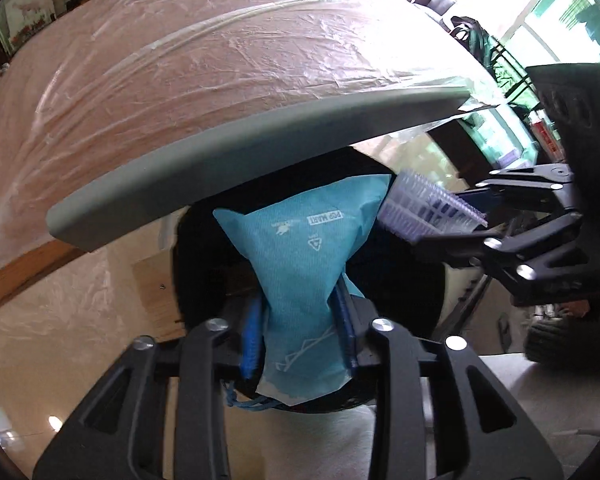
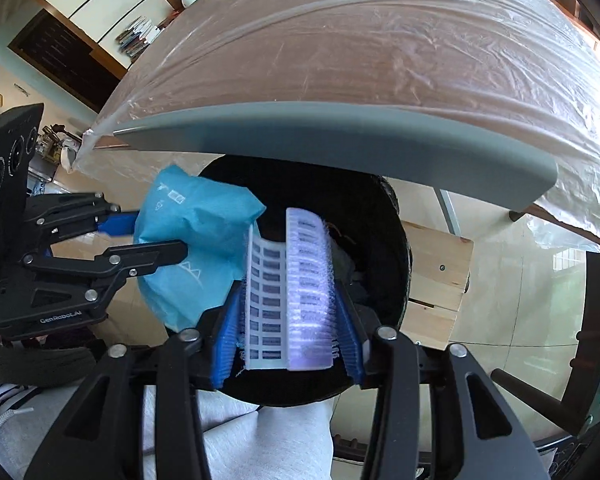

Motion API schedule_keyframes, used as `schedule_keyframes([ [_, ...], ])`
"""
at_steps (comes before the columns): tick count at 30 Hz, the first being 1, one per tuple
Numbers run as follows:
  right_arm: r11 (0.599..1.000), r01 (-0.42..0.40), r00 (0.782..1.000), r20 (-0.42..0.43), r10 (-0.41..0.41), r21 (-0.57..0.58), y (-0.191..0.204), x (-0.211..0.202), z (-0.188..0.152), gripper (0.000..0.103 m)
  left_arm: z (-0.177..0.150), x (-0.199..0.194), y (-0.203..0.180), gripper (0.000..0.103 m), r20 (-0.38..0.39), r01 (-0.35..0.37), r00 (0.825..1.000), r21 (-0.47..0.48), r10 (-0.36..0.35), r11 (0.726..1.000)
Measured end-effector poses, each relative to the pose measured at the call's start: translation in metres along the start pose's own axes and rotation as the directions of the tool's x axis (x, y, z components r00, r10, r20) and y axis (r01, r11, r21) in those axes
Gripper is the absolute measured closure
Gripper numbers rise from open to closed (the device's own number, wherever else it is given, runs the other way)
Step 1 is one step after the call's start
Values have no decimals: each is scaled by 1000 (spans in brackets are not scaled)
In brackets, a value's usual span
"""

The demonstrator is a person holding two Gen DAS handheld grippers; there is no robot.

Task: Collect trash

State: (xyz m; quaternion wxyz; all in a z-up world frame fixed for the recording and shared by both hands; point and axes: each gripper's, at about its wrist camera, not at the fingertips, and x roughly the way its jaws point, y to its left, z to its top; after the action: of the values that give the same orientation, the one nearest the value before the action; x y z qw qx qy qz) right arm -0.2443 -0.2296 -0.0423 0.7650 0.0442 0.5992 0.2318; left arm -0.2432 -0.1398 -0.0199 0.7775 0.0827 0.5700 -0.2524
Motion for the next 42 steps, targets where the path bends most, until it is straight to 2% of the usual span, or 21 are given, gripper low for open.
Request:
schedule_keyframes([
  [1, 1000, -7, 1000, -4, 7, 11, -1, -1, 0, 27, -1, -2, 2, 31, 8, -26, 1000, -11, 26, 1000],
  [3, 999, -32, 999, 15, 32, 21, -2, -9, -2, 25, -3, -12, 6, 30, 44, 9, 999, -31, -8, 999],
  [7, 1000, -15, 999, 33, 15, -7, 2, -31, -4, 25, -1, -29, 15, 30, 62, 19, 998, -51, -16, 999],
  [9, 1000, -24, 998, 56, 24, -12, 3, -48, 0, 22, 3, -42, 20, 29, 81, 39, 996, -57, -35, 998],
  [11, 999, -34, 994, 106, 34, -3, -1, -66, 7, 15, 12, -65, 27, 23, 151, 61, 987, -54, -53, 997],
  [12, 999, -36, 989, 141, 35, 7, -4, -76, 13, 11, 16, -72, 32, 15, 185, 63, 981, -58, -51, 996],
  [15, 998, 9, 961, 276, -26, 62, -21, -109, 42, 4, 36, -105, 57, 3, 340, 53, 940, -104, -14, 993],
  [16, 996, 34, 948, 314, -58, 81, -29, -115, 50, 4, 45, -114, 70, 2, 399, 25, 916, -140, 33, 990],
  [17, 992, 70, 930, 352, -103, 105, -37, -121, 63, 4, 52, -117, 80, 2, 429, -3, 900, -170, 77, 985],
  [18, 987, 101, 916, 376, -141, 123, -45, -123, 73, 4, 65, -118, 96, 2, 447, -44, 883, -219, 140, 975],
  [21, 961, 207, 852, 450, -269, 182, -81, -122, 112, 4, 94, -109, 133, 2, 455, -80, 865, -294, 213, 952],
  [23, 941, 255, 824, 458, -333, 224, -103, -117, 132, 4, 111, -99, 155, 2, 445, -99, 860, -337, 251, 936],
  [25, 918, 298, 803, 451, -390, 263, -128, -107, 154, 4, 129, -86, 178, 2, 418, -123, 863, -370, 283, 921],
  [29, 894, 308, 816, 393, -424, 325, -167, -88, 186, 4, 149, -61, 215, 2, 374, -142, 875, -408, 307, 902],
  [33, 876, 349, 808, 366, -461, 332, -192, -75, 211, 4, 166, -41, 234, 2, 333, -183, 882, -409, 333, 894],
  [36, 865, 358, 814, 337, -473, 351, -210, -66, 219, 4, 173, -36, 243, 2, 317, -181, 887, -431, 337, 884],
  [39, 857, 369, 810, 327, -487, 360, -221, -62, 218, 4, 180, -31, 252, 2, 312, -188, 882, -452, 352, 872],
  [42, 852, 388, 810, 311, -497, 352, -226, -54, 223, 4, 185, -26, 252, 2, 290, -230, 876, -452, 386, 862],
])
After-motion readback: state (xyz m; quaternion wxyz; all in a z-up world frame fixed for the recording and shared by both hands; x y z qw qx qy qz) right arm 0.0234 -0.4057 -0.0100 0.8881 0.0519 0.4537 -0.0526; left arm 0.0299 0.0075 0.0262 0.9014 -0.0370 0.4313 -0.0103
